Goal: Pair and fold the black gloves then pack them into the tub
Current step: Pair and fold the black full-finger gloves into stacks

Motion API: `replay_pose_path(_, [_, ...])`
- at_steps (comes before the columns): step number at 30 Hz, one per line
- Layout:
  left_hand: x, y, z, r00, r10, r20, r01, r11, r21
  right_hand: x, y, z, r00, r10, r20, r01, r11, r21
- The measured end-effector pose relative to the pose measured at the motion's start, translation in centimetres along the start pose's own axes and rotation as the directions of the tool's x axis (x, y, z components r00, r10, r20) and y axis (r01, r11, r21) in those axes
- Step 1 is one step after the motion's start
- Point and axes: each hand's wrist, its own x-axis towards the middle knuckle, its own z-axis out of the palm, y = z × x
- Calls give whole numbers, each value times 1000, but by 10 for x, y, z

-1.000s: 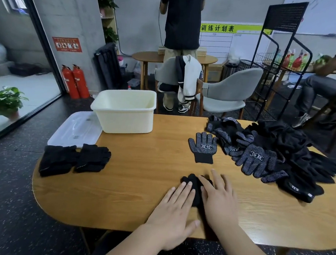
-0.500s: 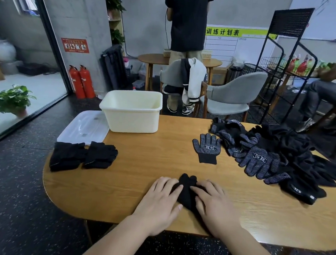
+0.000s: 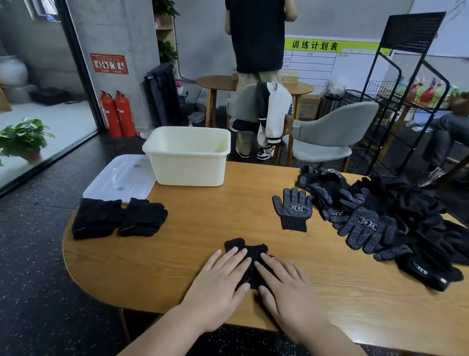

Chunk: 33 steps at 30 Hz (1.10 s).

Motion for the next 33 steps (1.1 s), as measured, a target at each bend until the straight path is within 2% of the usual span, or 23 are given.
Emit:
replay_pose_path(4, [6, 2, -4, 999, 33, 29, -33, 999, 1, -1, 0, 0, 999, 39, -30, -40, 999, -9])
replay_pose_path(9, [7, 12, -1, 998, 59, -31, -59, 998, -17, -3, 1, -3, 996, 78, -50, -77, 997, 26])
replay_pose_path(17, [7, 6, -3, 998, 61, -35, -62, 998, -14, -2, 3, -1, 993, 111, -36, -108, 992, 61])
replay_pose_path(21, [-1, -13, -13, 999, 31, -32, -30, 999, 30, 0, -4, -6, 999, 33, 15, -33, 999, -8])
replay_pose_path(25, [-18, -35, -21, 999, -3, -41, 4, 1000, 31, 17, -21, -9, 995, -80, 51, 80, 997, 3])
replay_pose_path(33, [-71, -86, -31, 970, -222, -103, 226, 974, 30, 70, -103, 3, 955, -245, 166, 239, 969, 57])
